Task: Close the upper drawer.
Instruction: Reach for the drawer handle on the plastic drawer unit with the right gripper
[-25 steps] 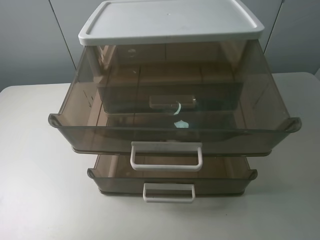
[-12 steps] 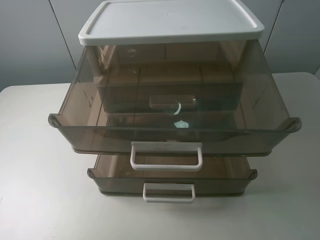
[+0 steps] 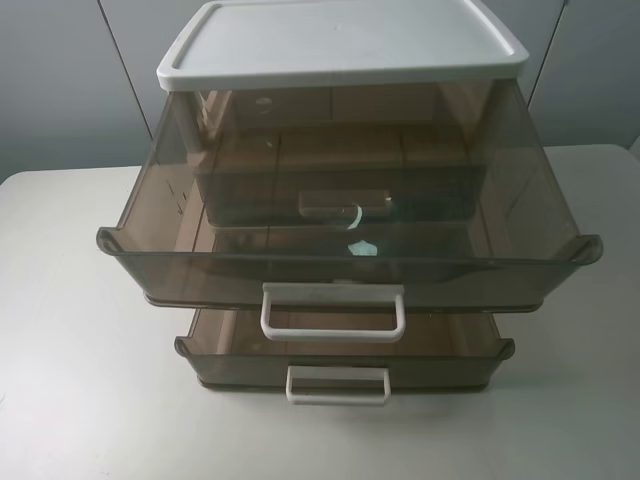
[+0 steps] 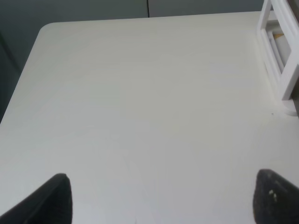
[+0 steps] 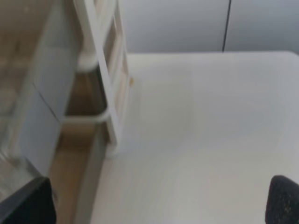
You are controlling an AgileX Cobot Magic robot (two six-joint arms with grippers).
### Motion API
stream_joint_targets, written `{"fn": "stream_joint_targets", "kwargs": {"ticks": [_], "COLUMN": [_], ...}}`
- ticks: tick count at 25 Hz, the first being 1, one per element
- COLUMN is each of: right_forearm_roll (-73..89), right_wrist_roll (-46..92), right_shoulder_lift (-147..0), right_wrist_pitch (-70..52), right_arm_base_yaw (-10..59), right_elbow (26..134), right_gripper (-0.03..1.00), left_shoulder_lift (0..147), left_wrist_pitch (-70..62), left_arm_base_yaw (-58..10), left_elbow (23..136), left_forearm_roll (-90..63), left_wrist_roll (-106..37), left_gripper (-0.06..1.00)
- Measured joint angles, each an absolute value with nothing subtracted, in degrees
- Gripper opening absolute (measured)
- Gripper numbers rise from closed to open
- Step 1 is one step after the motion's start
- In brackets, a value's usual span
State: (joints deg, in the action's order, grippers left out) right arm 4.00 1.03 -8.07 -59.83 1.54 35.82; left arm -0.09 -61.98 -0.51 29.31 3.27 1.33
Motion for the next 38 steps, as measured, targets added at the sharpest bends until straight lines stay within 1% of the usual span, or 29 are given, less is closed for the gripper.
{"fn": "stream_joint_targets", "kwargs": {"ticks": [6, 12, 14, 23, 25, 34, 38], "right_forearm_roll": [12.31, 23.84, 25.42, 24.93, 24.78, 24.74, 24.51], "right_wrist_roll": [8.84, 22.49, 25.87, 33.45, 33.77, 33.88, 33.88], "right_shoulder_lift": [-27.89, -44.9, -48.41, -55.91, -57.08, -62.38, -65.57], "right_wrist_pitch": [-56.38, -56.02, -55.68, -50.18, -49.97, -49.97, -49.97], "right_arm_base_yaw": [1.54, 2.21, 5.57, 32.09, 36.64, 51.84, 56.71], "right_elbow": [47.44, 55.68, 57.36, 58.7, 58.8, 58.8, 58.8], "right_gripper": [0.68, 0.68, 0.68, 0.68, 0.68, 0.68, 0.68], "left_shoulder_lift": [-0.09, -0.09, -0.09, -0.09, -0.09, -0.09, -0.09], "left_wrist_pitch": [-61.98, -61.98, -61.98, -61.98, -61.98, -61.98, -61.98], "left_arm_base_yaw": [-0.51, -0.51, -0.51, -0.51, -0.51, -0.51, -0.51], "left_elbow": [29.31, 29.31, 29.31, 29.31, 29.31, 29.31, 29.31], "left_forearm_roll": [3.27, 3.27, 3.27, 3.27, 3.27, 3.27, 3.27], "left_wrist_roll": [1.33, 1.33, 1.33, 1.33, 1.33, 1.33, 1.33], "left_gripper": [0.74, 0.74, 0.74, 0.74, 0.74, 0.74, 0.74]}}
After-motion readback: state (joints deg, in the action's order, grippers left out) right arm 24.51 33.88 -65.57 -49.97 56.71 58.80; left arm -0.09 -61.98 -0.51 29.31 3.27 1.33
